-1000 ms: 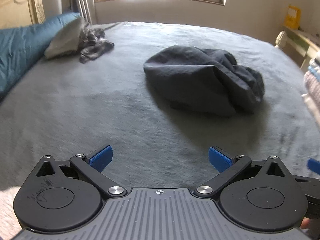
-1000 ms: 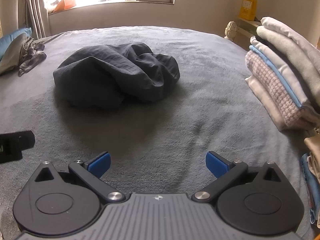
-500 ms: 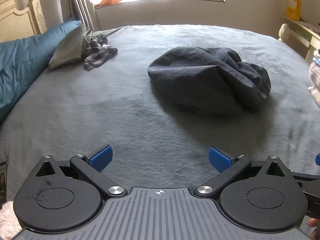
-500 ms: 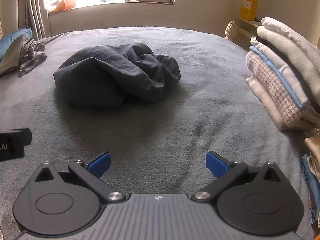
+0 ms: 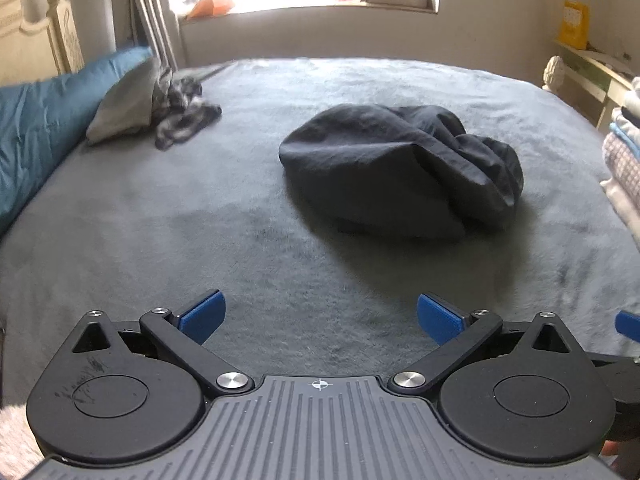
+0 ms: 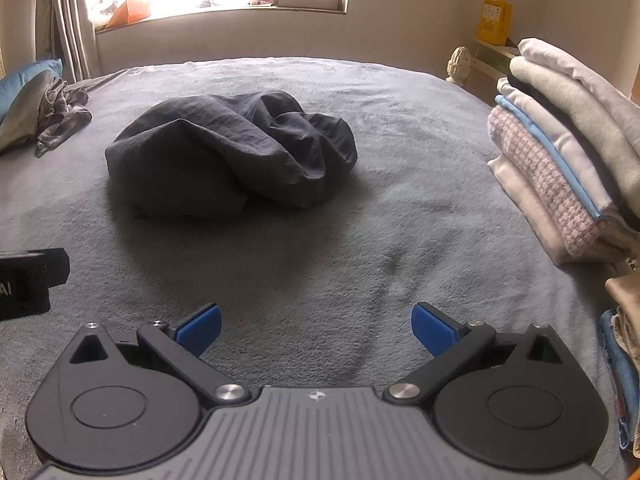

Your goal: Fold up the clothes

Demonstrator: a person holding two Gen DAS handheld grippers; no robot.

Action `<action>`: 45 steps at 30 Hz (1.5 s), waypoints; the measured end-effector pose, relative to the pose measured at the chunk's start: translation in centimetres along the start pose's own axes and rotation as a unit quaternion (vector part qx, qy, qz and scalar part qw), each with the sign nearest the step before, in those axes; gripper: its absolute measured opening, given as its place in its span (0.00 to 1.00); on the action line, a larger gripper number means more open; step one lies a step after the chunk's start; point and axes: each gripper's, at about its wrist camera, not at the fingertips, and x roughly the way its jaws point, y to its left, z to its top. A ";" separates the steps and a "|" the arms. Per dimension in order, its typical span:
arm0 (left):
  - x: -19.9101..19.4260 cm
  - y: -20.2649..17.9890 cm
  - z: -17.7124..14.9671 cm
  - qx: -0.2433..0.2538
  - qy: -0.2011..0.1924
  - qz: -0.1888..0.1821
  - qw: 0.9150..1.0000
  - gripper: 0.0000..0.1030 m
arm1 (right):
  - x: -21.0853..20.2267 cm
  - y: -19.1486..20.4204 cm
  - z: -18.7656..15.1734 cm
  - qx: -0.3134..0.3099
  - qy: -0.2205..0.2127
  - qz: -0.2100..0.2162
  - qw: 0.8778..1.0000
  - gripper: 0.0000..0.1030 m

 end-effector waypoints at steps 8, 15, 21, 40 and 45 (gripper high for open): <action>0.0 -0.1 -0.3 0.002 -0.002 0.005 1.000 1.00 | 0.0 -0.2 0.0 0.001 -0.002 -0.001 1.000 1.00; -0.1 -0.5 -0.4 0.006 -0.008 0.005 1.000 1.00 | -0.1 -0.2 0.0 0.002 -0.004 -0.002 1.000 1.00; -0.1 -0.3 -0.4 0.001 -0.005 -0.002 1.000 1.00 | -0.1 -0.3 0.0 0.001 -0.004 -0.003 1.000 1.00; 0.0 0.0 -0.4 -0.010 -0.002 -0.005 1.000 1.00 | -0.1 -0.3 0.1 -0.001 -0.003 -0.005 1.000 1.00; 0.1 0.1 -0.5 -0.011 0.001 -0.004 1.000 1.00 | -0.1 -0.4 0.1 0.000 -0.003 -0.006 1.000 1.00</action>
